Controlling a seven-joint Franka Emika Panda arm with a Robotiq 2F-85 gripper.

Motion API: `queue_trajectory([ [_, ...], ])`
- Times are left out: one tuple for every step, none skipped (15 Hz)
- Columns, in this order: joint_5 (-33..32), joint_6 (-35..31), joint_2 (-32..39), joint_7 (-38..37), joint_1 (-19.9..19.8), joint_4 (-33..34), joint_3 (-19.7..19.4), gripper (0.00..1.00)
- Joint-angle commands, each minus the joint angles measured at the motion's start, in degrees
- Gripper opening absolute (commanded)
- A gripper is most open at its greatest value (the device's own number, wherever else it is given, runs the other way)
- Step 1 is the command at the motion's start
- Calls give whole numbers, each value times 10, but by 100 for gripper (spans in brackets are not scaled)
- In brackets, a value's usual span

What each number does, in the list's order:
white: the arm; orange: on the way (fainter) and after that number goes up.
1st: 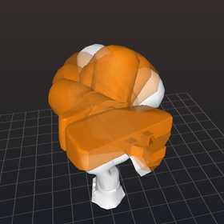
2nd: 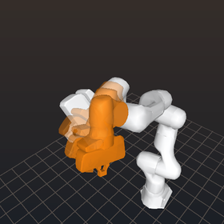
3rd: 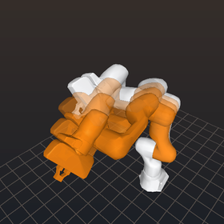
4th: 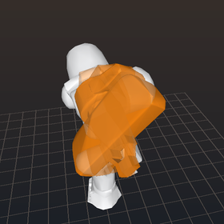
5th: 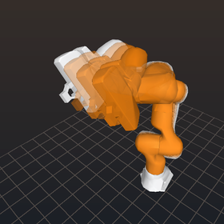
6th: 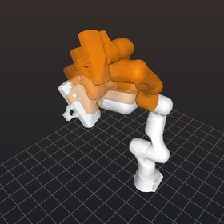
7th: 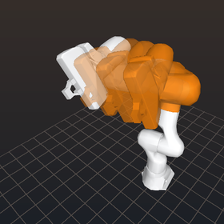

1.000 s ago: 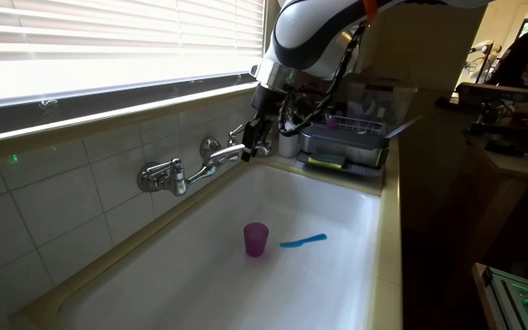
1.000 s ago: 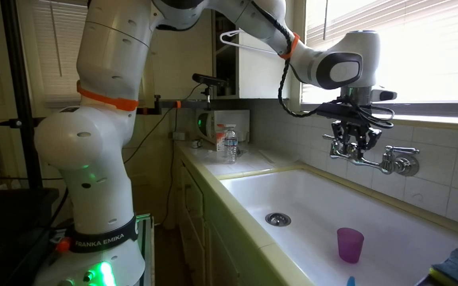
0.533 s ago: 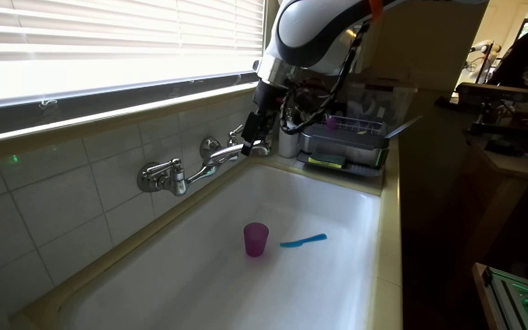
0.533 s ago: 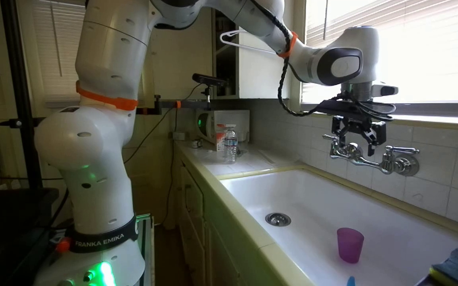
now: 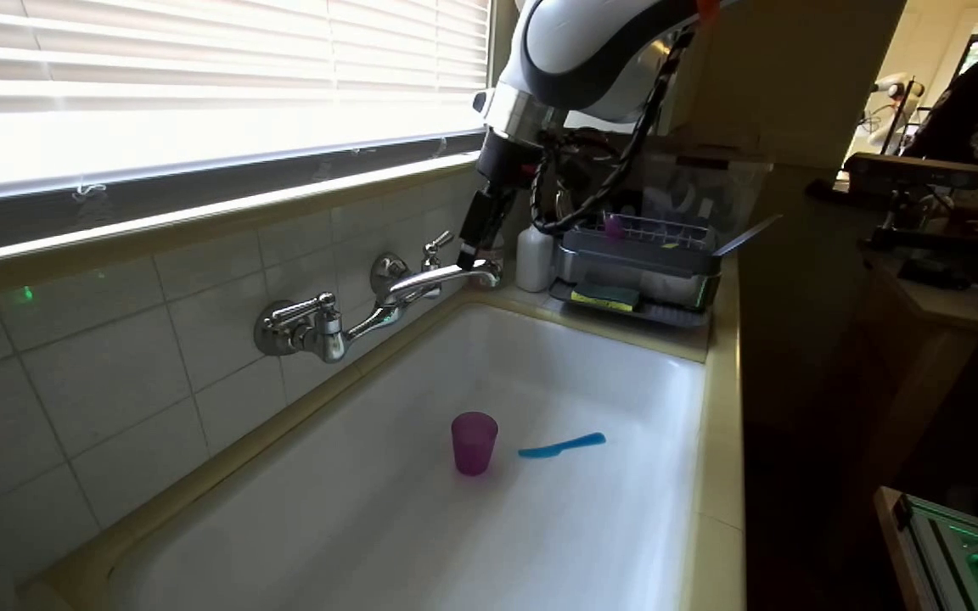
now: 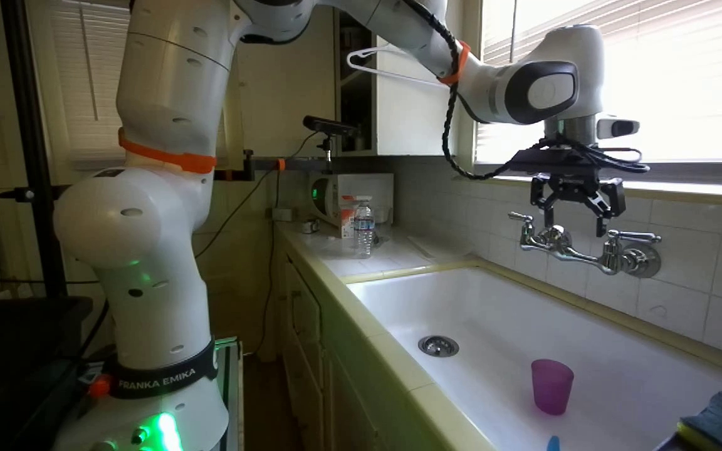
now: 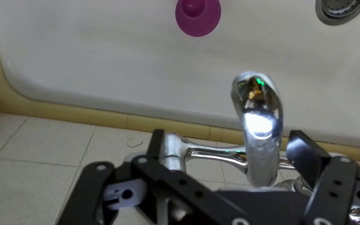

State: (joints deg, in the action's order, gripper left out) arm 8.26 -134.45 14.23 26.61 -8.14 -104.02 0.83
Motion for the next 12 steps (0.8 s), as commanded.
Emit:
queue_trajectory([
  [0, 9, 0, 68, -14, 14, -2, 100],
  [3, 11, 3, 94, -19, 22, -1, 100],
  [3, 13, 7, 118, -24, 31, -2, 100],
  [2, 17, 12, 140, -28, 42, -3, 100],
  [3, 18, 17, 161, -32, 51, -4, 100],
  [6, 22, 22, 184, -36, 62, -4, 100],
  [9, 25, 26, 205, -39, 71, -3, 100],
  [13, 33, 34, 229, -43, 84, -2, 100],
  [16, 36, 39, 248, -46, 92, -1, 100],
  [20, 49, 46, 273, -50, 105, 0, 100],
  [27, 64, 53, 297, -54, 117, 3, 100],
  [33, 81, 62, 326, -58, 133, 5, 100],
])
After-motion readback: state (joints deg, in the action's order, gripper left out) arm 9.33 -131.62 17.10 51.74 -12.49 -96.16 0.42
